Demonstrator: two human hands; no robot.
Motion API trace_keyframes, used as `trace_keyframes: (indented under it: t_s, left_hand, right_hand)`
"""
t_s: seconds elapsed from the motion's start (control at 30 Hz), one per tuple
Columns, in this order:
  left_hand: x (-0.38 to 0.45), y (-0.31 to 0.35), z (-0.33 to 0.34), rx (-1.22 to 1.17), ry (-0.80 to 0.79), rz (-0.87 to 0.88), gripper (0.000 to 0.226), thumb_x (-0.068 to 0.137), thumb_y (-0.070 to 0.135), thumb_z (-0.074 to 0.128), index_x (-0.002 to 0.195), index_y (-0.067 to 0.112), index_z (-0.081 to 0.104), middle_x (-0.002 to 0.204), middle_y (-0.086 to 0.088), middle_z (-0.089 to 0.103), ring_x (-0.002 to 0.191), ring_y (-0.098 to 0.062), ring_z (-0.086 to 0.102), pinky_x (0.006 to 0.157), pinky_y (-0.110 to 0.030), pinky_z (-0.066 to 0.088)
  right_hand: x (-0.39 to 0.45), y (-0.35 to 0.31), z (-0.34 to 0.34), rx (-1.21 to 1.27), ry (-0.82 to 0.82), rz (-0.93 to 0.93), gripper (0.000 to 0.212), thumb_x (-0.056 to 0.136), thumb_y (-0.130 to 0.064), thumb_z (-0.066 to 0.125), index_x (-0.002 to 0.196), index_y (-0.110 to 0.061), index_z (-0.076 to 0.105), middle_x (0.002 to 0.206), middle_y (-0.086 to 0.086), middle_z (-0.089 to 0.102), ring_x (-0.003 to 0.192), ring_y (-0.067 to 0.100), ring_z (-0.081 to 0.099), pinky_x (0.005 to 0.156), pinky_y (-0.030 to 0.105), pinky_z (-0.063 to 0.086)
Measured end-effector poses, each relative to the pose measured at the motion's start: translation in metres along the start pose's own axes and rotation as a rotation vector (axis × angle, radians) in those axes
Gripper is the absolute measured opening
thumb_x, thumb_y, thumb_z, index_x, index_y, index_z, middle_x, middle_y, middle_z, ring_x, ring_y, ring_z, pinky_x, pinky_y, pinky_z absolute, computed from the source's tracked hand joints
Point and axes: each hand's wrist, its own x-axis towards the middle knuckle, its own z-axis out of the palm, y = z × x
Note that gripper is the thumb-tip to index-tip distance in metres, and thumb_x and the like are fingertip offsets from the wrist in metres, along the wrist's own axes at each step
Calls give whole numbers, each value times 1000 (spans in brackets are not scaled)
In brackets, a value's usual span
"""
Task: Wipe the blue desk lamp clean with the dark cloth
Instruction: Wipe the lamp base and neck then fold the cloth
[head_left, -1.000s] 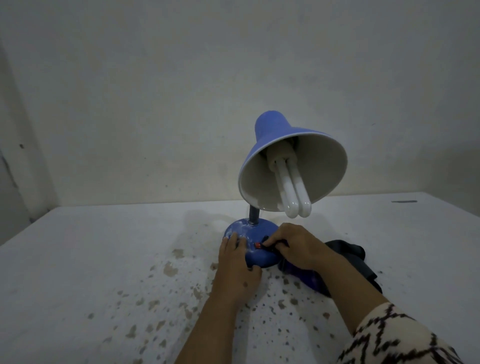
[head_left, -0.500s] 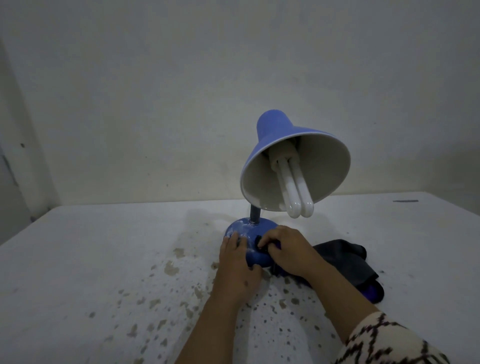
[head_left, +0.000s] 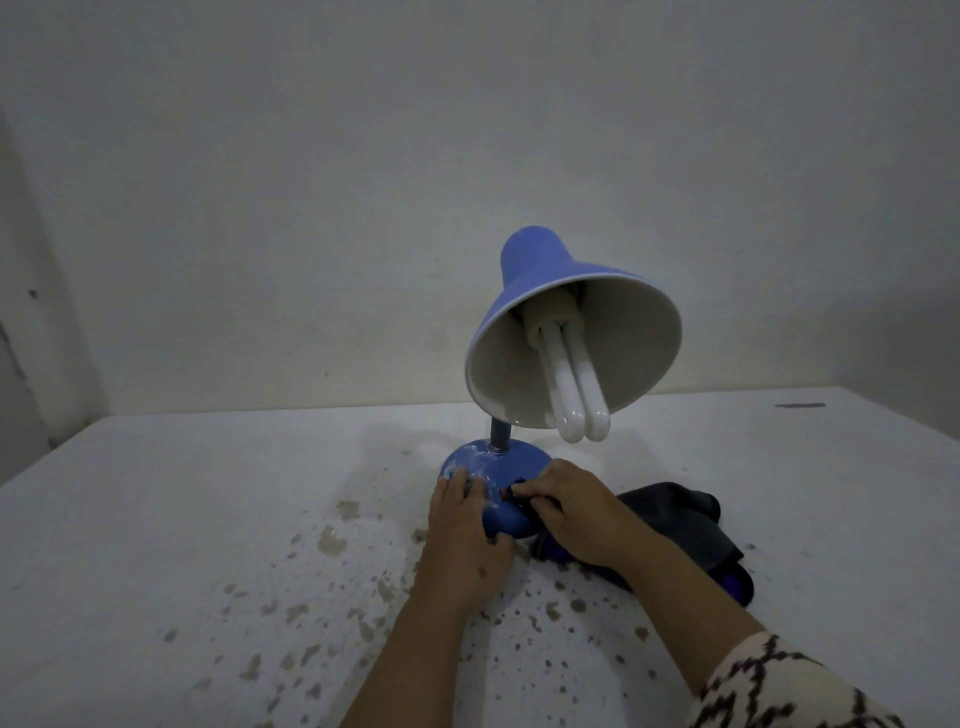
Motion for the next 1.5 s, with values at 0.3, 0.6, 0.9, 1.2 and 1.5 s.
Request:
trace_keyframes:
  t_s: [0.3, 0.6, 0.9, 1.2, 1.5]
  left_hand:
    - [1, 0, 2, -3, -1, 12, 68, 94, 22, 45, 150, 13, 6, 159, -2, -6, 148, -19, -7, 118, -26, 0]
    - [2, -1, 4, -41, -24, 0, 69, 95, 31, 40, 149, 14, 0, 159, -3, -7, 148, -18, -6, 118, -26, -2]
    - [0, 1, 0, -32, -12, 8, 66, 96, 24, 41, 149, 15, 3, 159, -2, -8, 147, -17, -8, 117, -25, -3]
    - [2, 3, 3, -10, -30, -29, 104, 56, 60, 10, 148, 13, -5, 158, -2, -11, 147, -17, -8, 117, -25, -6]
    - [1, 0, 2, -78, -27, -23, 85, 74, 49, 21, 149, 14, 4, 159, -2, -4, 148, -16, -3, 117, -24, -3]
  right_hand:
    - [18, 5, 4, -158, 103, 28, 31, 96, -23, 40, 115, -29, 64, 117, 8, 57, 104, 26, 50, 86, 34, 43]
    - [67, 20, 35, -199, 199, 198, 31, 92, -32, 41, 101, -18, 67, 104, 6, 65, 92, 21, 59, 80, 24, 48]
    - [24, 17, 0, 91, 71, -53, 23, 89, -6, 53, 102, -10, 72, 109, 7, 70, 100, 16, 62, 83, 3, 35]
    - [49, 7, 17, -16, 51, -12, 28, 93, -18, 47, 112, -18, 67, 116, 8, 66, 103, 25, 61, 90, 26, 43]
    - [59, 7, 24, -21, 73, 244, 31, 92, -13, 41, 116, -16, 61, 118, 10, 62, 109, 26, 58, 83, 28, 45]
